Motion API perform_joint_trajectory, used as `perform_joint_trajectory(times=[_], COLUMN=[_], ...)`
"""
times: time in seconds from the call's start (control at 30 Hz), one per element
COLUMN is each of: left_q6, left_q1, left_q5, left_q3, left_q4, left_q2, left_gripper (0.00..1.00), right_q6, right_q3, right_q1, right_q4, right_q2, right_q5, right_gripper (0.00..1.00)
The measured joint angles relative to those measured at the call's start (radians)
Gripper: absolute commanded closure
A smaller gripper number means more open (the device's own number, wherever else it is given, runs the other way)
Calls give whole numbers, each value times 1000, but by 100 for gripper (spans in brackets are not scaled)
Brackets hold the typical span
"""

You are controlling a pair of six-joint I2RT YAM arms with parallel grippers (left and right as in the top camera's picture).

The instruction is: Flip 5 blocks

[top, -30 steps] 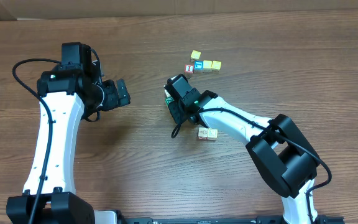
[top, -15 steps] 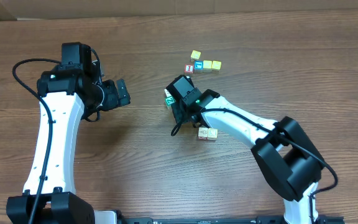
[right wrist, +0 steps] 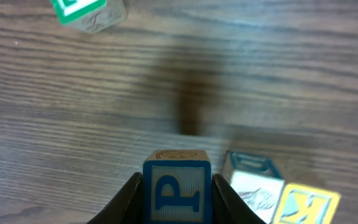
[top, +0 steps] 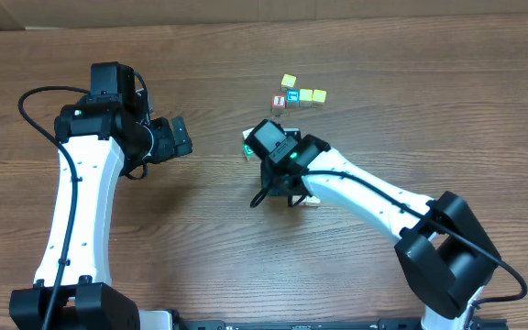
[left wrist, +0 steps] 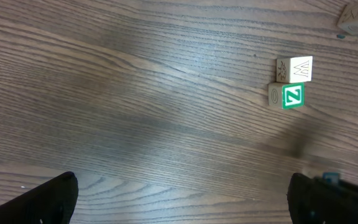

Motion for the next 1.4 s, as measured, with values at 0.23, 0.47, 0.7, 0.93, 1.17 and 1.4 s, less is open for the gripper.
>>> perform_joint_trajectory(times=[0.23, 0.47, 0.7, 0.93, 1.17, 1.4], left_q6=[0, 0, 0, 0, 0, 0], left_q1=[0, 0, 0, 0, 0, 0], left_q5=[0, 0, 0, 0, 0, 0], left_q3=[0, 0, 0, 0, 0, 0], left_q4=[0, 0, 0, 0, 0, 0], left_q2=[0, 0, 0, 0, 0, 0], left_gripper=[0, 0, 0, 0, 0, 0], right_q6=[84, 103, 108, 111, 112, 100], right_q3=[-28, -63, -63, -63, -63, -64], right_q1=[65, 77, 77, 77, 77, 77], right_q4=[22, 60, 68, 68, 66, 132], right_q2=[0, 0, 2, 2, 2, 3], right_q5=[78, 130, 146, 147, 146, 150], right_gripper=[75, 75, 71, 62, 57, 57])
